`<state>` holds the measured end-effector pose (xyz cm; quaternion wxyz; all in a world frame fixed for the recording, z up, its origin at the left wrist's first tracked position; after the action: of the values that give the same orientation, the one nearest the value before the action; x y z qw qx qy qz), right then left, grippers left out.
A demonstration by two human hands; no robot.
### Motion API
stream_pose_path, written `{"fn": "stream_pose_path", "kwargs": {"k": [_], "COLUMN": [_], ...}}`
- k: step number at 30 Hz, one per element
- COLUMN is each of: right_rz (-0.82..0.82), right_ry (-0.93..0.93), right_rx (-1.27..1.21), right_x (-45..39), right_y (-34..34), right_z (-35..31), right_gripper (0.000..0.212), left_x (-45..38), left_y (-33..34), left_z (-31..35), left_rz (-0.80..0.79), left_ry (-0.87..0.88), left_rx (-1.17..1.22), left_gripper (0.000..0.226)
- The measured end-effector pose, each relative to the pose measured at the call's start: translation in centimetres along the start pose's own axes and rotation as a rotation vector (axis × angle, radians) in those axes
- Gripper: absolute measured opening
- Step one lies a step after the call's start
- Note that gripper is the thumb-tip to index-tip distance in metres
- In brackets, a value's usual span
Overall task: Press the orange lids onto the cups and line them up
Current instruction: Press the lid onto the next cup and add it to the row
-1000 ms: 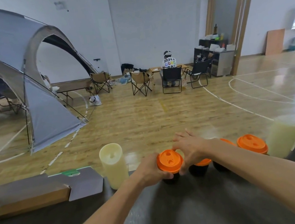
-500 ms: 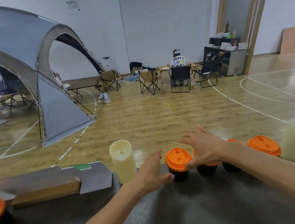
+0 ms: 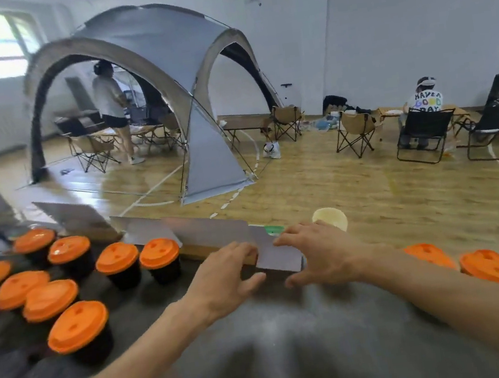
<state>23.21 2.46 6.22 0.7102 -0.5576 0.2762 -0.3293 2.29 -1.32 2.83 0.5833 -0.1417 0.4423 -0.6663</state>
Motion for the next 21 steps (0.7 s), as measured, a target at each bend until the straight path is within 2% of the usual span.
{"fn": "stream_pose_path", "kwargs": {"k": [4, 11, 15, 21], "right_rz": [-0.008, -0.127, -0.185, -0.230], "right_ry": [-0.115, -0.209, -0.201, -0.148], "right_rx": [-0.073, -0.191, -0.277, -0.317], "right_x": [-5.7, -13.2, -16.0, -18.6], "right_y": [-0.2, 0.8, 1.1, 1.9], "right_z": [-7.7, -20.1, -24.1, -27.5], "right_gripper": [0.084, 0.099, 0.110, 0.110], "left_x": [6.0, 16.3, 18.8, 19.2], "left_y": [-5.4, -11.4, -13.2, -13.4], "left_z": [-4.9, -11.9, -14.8, -17.4], "left_rz": [0.136, 0.352, 0.313, 0.198], "left_ry": [-0.122, -0.391, -0.537, -0.637], "left_rx": [-0.069, -0.149, -0.147, 0.095], "left_gripper": [0.061, 0.083, 0.099, 0.109]}}
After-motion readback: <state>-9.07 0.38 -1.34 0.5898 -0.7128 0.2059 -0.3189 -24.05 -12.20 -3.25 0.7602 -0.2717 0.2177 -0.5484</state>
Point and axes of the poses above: each hand's wrist, its own x-axis away from the middle knuckle, its own y-axis out of the palm, z = x × y, the point moved 1 cm from there along -x, towards the middle knuckle, and after that the axes turned 15 degrees about x, right-handed, at the moved point
